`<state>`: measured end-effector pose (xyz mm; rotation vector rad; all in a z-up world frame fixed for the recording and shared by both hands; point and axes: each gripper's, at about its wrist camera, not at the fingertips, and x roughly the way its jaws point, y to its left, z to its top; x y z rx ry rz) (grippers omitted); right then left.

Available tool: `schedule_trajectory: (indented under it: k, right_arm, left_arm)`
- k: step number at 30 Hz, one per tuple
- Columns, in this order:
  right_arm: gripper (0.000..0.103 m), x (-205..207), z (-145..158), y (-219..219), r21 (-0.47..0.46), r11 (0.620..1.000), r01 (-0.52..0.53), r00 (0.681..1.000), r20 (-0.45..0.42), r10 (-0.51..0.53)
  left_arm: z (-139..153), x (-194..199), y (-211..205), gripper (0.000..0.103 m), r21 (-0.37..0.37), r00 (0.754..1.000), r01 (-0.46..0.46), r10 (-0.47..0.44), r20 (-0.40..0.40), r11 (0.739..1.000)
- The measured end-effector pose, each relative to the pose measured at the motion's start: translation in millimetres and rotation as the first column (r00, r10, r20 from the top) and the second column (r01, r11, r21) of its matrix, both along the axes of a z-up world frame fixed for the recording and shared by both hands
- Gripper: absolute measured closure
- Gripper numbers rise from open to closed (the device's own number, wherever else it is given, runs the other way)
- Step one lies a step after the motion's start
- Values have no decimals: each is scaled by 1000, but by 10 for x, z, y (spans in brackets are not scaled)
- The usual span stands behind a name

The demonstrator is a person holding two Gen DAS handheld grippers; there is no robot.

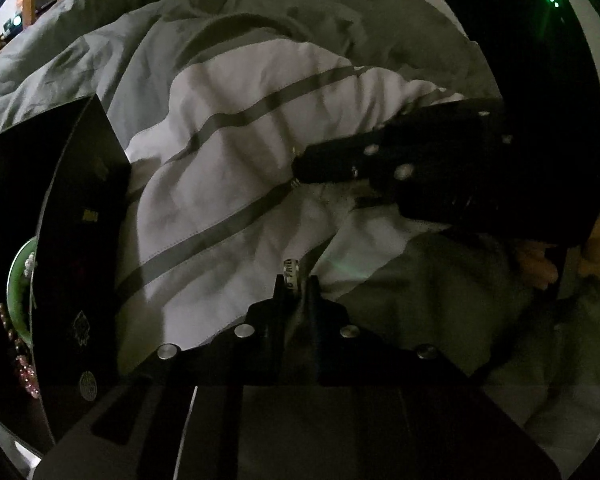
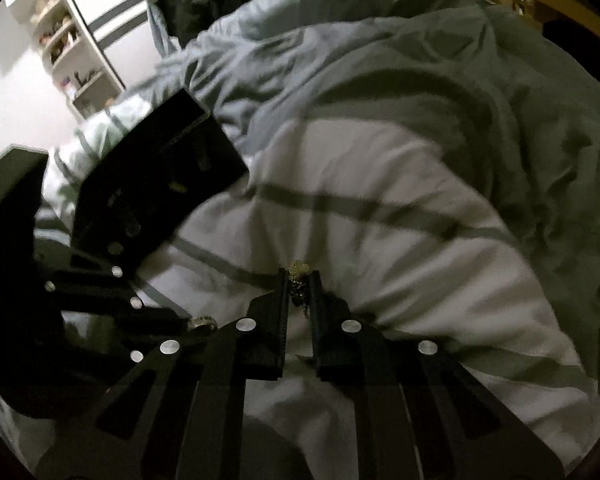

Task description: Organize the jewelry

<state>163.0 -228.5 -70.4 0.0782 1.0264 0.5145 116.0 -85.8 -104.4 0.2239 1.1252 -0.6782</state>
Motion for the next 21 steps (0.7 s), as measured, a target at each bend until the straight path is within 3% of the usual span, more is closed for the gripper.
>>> schedule_trajectory:
  k: [10,21]
  right_arm:
    - [92,-57,279,-199,69,995,67,997,45,-70]
    - [92,-172,592,-252,56,994,90,992,87,-95]
  left_arm:
    - [307,-90,139,96,-44,998,-30,33,48,999]
    - [546,-90,175,98,-59,994,-59,64,87,997]
